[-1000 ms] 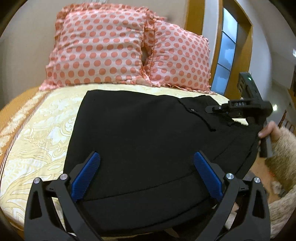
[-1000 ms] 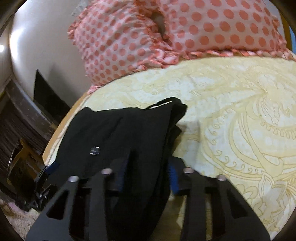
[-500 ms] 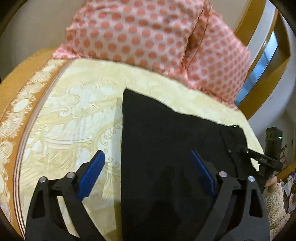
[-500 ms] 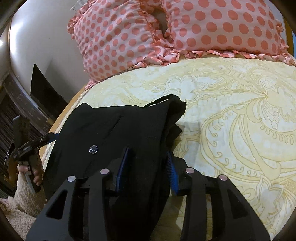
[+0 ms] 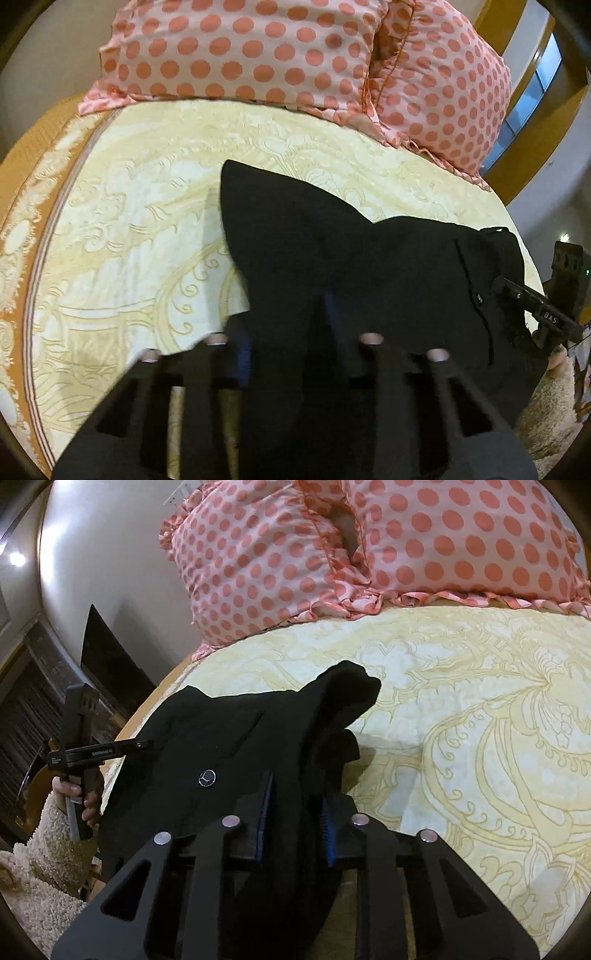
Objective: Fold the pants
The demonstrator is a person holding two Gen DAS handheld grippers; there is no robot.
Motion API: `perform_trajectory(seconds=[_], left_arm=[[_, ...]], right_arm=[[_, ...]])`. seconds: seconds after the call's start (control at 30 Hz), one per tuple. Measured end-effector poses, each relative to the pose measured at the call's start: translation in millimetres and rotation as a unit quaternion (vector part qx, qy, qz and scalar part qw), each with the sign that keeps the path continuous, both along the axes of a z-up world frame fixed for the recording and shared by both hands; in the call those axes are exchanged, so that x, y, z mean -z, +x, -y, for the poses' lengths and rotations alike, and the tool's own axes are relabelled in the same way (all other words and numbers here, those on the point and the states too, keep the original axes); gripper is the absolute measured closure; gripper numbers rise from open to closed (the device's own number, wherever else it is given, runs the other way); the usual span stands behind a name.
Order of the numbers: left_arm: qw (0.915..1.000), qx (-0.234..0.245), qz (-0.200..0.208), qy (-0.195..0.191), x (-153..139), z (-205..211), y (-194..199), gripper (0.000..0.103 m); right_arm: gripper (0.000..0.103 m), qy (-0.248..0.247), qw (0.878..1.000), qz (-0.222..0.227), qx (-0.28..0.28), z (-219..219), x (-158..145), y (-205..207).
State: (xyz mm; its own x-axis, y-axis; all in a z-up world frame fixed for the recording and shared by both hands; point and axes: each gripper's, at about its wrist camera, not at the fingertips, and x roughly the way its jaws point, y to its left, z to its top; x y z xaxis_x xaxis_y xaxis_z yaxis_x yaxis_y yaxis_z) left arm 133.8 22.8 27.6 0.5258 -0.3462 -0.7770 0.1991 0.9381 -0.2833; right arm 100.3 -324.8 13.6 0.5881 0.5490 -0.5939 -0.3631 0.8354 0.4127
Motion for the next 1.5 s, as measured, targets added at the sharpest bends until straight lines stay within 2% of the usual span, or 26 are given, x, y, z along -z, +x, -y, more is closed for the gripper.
perform_trajectory(seconds=[0.03,0.07,0.27,0.4,0.6,0.73,0.8,0.87,0.93,1.03,1.1,1.17,1.2,1.23,1.27,1.33,1.4,1.43,1.47,1.5], left_arm=[[1.0000,-0.001,0.002,-0.007,-2,-2,-1,0.091],[0.9999,0.000,0.003,-0.014,-4,-4,-2,0.093],[0.9999,0.001,0.015,-0.005,-15,0,0,0.095],[0.9997,-0.001,0.025,-0.004,-25,4,10,0.095],[0.9984,-0.002,0.055,0.017,-50,17,46,0.095],[0.9961,-0.010,0.083,0.029,-67,26,90,0.095],[0.9955,-0.012,0.087,0.036,-66,31,114,0.095],[0.9960,-0.014,0.077,0.042,-58,35,131,0.095],[0.9980,-0.019,0.044,0.041,-40,36,148,0.095],[0.9981,-0.029,0.020,0.050,-16,36,158,0.094],[0.9982,-0.043,0.009,0.040,-5,32,162,0.090],[0.9975,-0.061,0.000,0.035,5,29,165,0.077],[0.9971,-0.067,0.001,0.036,6,29,165,0.075],[0.9967,-0.071,0.003,0.040,6,29,164,0.072],[0.9964,-0.073,0.005,0.043,4,29,161,0.068],[0.9955,-0.077,0.020,0.051,-5,28,148,0.063],[0.9924,-0.084,0.064,0.063,-23,25,124,0.050],[0.9910,-0.083,0.086,0.061,-32,24,112,0.040],[0.9910,-0.074,0.100,0.051,-39,26,99,0.033],[0.9925,-0.056,0.104,0.033,-42,30,87,0.031]], right_arm=[[0.081,0.002,1.000,-0.001,0.001,0,0,1],[0.082,0.005,1.000,-0.002,0.002,0,-1,1],[0.084,0.006,1.000,0.019,0.004,-4,-21,2],[0.085,-0.011,1.000,0.029,0.004,-9,-36,14],[0.085,-0.028,0.998,0.053,0.018,-8,-60,56],[0.085,-0.038,0.995,0.085,0.043,-1,-74,90],[0.085,-0.036,0.993,0.092,0.062,6,-74,109],[0.085,-0.037,0.993,0.082,0.072,11,-67,125],[0.085,-0.051,0.994,0.049,0.079,11,-50,143],[0.085,-0.083,0.993,0.004,0.089,7,-26,162],[0.082,-0.095,0.991,-0.010,0.098,5,-17,169],[0.071,-0.111,0.988,-0.010,0.105,2,-14,171],[0.068,-0.123,0.986,-0.009,0.110,0,-13,170],[0.061,-0.131,0.985,-0.009,0.113,-1,-12,168],[0.050,-0.140,0.983,-0.011,0.120,-1,-13,167],[0.040,-0.164,0.976,-0.009,0.143,0,-18,163],[0.040,-0.187,0.966,0.024,0.179,4,-32,143],[0.039,-0.195,0.959,0.055,0.200,5,-43,127],[0.038,-0.192,0.957,0.074,0.205,7,-49,112],[0.037,-0.180,0.960,0.093,0.195,3,-55,97]])
